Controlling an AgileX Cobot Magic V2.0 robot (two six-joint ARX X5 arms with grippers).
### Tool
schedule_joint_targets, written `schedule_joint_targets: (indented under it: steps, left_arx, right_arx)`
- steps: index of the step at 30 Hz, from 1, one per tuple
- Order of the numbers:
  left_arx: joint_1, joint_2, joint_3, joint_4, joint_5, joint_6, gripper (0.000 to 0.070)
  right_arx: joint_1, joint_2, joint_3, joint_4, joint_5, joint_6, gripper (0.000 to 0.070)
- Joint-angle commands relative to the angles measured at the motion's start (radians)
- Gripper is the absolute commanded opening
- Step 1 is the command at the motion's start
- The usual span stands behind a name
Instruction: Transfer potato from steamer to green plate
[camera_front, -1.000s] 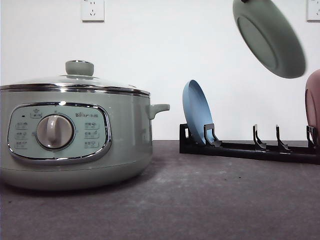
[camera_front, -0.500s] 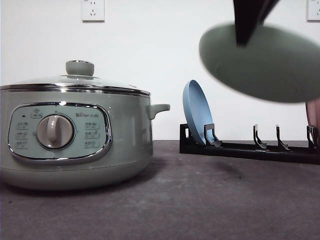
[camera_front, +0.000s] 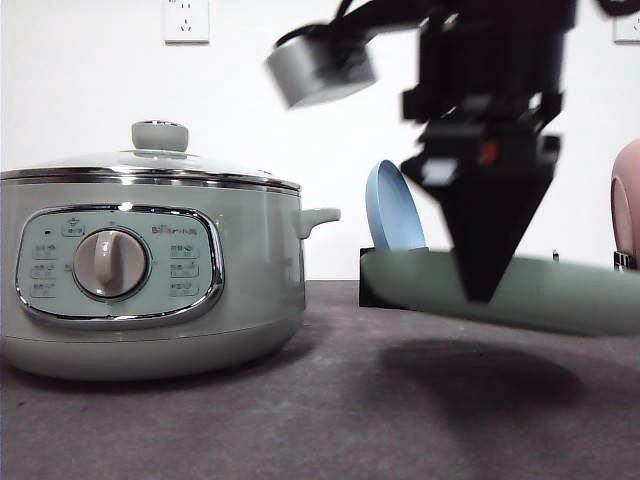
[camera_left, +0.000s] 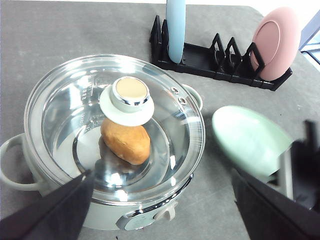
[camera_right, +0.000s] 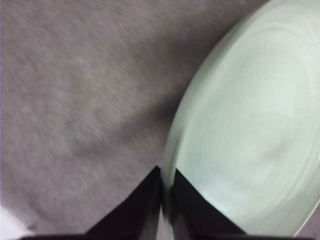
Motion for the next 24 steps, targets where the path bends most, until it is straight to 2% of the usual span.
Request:
schedule_joint_targets:
  steps: [1, 10, 16, 20, 21, 24]
  left_arx:
    - [-0.003, 0.006, 0.023, 0.011, 0.005, 0.016, 0.0556]
    - [-0.003, 0.006, 0.023, 0.011, 0.005, 0.016, 0.0556]
    - [-0.003, 0.006, 0.023, 0.012, 0.005, 0.016, 0.0556]
    - [-0.003, 0.006, 0.023, 0.011, 0.005, 0.016, 0.0556]
    - [-0.003, 0.006, 0.023, 0.011, 0.005, 0.016, 0.0556]
    - [-0.003, 0.006, 0.023, 0.01, 0.005, 0.016, 0.0557]
  right_arx:
    - [0.019, 0.045, 0.005, 0.009, 0.008, 0.019, 0.0006]
    - [0.041, 0.15, 0.005, 0.021, 0.0, 0.051, 0.0006]
    - [0.061, 0.155, 0.005, 0.057, -0.105, 0.057, 0.0006]
    - [0.06, 0.158, 0.005, 0.059, -0.101, 0.063, 0.0017]
    - [0.059, 0.158, 0.005, 0.057, -0.101, 0.064, 0.0037]
    - [0.051, 0.158, 0.005, 0.051, -0.101, 0.065, 0.0246]
